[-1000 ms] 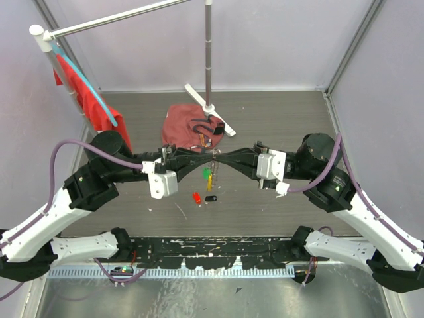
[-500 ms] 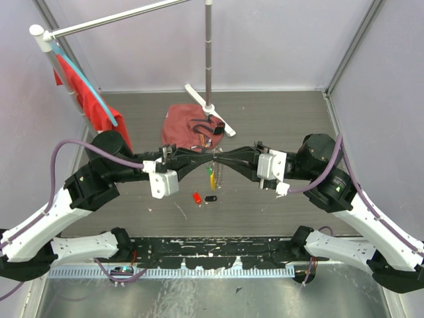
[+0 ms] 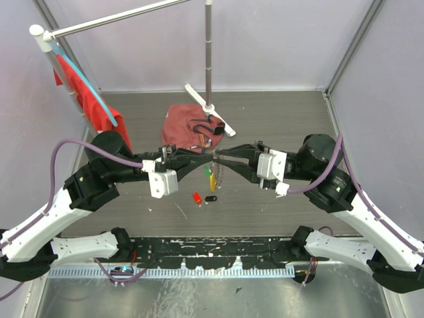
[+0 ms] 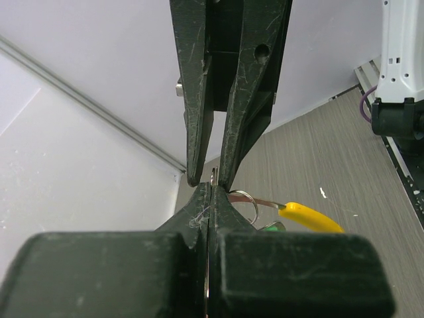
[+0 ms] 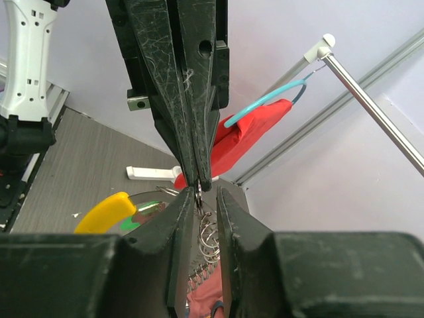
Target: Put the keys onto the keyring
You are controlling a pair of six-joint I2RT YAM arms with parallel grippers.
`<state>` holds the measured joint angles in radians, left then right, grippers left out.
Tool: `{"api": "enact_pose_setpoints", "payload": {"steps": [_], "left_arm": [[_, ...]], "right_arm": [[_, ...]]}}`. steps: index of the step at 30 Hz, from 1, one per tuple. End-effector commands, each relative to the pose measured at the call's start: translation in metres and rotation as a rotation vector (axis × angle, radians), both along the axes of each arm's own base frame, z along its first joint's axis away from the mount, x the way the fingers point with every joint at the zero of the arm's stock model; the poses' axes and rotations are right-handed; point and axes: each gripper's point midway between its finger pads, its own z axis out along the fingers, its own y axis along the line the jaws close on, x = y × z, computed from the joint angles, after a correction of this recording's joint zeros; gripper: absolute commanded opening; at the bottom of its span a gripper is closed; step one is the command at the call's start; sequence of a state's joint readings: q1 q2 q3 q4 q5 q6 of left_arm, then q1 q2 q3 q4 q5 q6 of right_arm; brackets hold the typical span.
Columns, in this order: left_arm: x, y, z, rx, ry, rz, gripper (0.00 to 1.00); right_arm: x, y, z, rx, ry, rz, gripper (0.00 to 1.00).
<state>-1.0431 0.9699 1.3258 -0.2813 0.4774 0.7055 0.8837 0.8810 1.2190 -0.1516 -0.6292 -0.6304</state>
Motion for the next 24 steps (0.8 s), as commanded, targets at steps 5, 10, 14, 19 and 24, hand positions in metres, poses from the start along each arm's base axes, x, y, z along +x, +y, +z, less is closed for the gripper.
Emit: {"api": "enact_pose_setpoints", "payload": {"steps": [5, 10, 14, 19, 24], "left_arm": [[-0.0058, 0.0068, 0.017, -0.063, -0.04, -0.006, 0.0], [-0.006, 0.0071, 0.0163, -0.061, -0.041, -0.008, 0.0], [-0.0065, 0.0065, 0.0147, -0.055, -0.041, -0.012, 0.0], [-0.0061, 0.0052, 0.0126, -0.048, -0.041, -0.014, 0.0], [-0.0062, 0.0051, 0.0121, -0.044, -0.037, -0.015, 0.0]], "right_arm": [[-0.0014, -0.0113, 0.0215, 0.04, -0.052, -0.042, 0.26], [-0.0019, -0.0103, 0.0221, 0.04, -0.052, -0.035, 0.2], [-0.004, -0.0093, 0.025, 0.051, -0.054, -0.021, 0.15], [-0.0069, -0.0084, 0.0281, 0.063, -0.056, -0.005, 0.01], [-0.0075, -0.0073, 0.0291, 0.065, -0.054, 0.003, 0.01]]}}
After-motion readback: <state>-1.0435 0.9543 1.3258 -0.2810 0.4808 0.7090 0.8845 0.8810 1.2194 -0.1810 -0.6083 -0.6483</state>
